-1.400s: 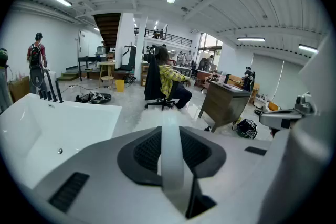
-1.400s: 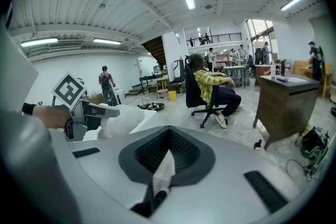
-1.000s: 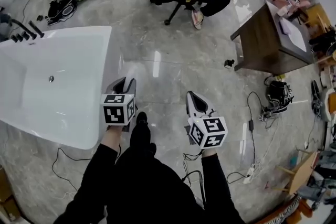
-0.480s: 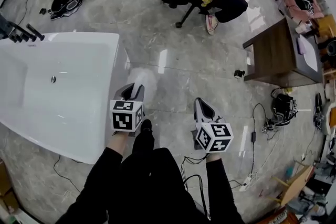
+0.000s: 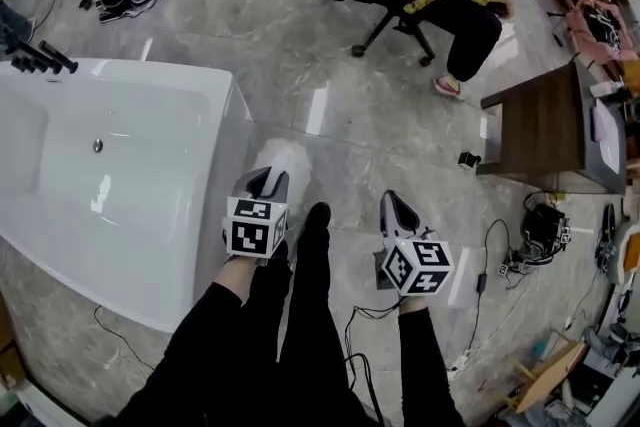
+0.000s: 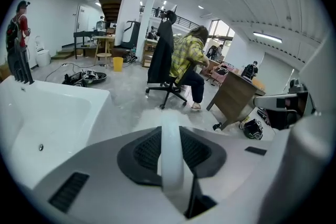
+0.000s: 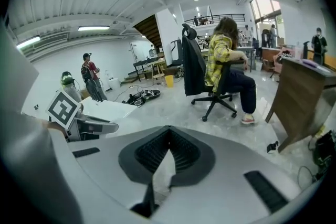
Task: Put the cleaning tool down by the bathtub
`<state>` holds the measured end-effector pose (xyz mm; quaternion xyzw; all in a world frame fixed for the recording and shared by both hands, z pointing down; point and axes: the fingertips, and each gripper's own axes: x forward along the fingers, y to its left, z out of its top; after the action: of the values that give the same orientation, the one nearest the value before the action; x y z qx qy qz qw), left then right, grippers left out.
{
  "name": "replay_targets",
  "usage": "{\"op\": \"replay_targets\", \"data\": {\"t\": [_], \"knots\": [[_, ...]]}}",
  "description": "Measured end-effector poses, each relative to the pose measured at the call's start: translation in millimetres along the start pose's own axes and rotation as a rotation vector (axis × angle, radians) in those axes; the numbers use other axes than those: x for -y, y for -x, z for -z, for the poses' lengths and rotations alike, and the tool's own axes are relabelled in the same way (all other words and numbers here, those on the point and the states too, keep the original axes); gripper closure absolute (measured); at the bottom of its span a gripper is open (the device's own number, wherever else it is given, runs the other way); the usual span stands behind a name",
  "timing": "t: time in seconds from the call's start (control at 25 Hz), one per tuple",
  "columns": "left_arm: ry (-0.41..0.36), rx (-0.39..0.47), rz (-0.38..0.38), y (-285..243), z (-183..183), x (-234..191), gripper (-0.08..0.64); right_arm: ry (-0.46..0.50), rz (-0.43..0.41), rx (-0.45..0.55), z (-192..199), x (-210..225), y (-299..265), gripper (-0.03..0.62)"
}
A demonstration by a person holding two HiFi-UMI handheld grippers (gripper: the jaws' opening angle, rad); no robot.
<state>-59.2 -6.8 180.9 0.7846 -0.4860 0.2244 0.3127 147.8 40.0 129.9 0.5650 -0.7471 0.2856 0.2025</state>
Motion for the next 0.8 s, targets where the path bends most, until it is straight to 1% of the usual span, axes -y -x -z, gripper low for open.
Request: {"op": "replay_targets", "data": {"t": [0.12,0.28,0.56,0.8], "knots": [[0.009,0.001,-0.017,-31.0,4.5,-13.4,0.46,0.011,0.002,-0.013,1.9,10.8,-31.3,0.592],[0.026,0.004,-0.052,-77.3,17.6,-31.4,0.46,0.014,-0.009,-0.022,14.9,30.1,-71.6,0.591],[0.05,0.016,-0.091,-147.6,40.1,-56.8,0.46,-0.003,-0.039,-0.072,63.2,65.6,-135.5,0.591],[0.051,0.032,-0.095,-200.9,60.2,-73.3,0.46,-0.02,-0.043,-0.077,94.6,91.0,-183.8,0.592]]}}
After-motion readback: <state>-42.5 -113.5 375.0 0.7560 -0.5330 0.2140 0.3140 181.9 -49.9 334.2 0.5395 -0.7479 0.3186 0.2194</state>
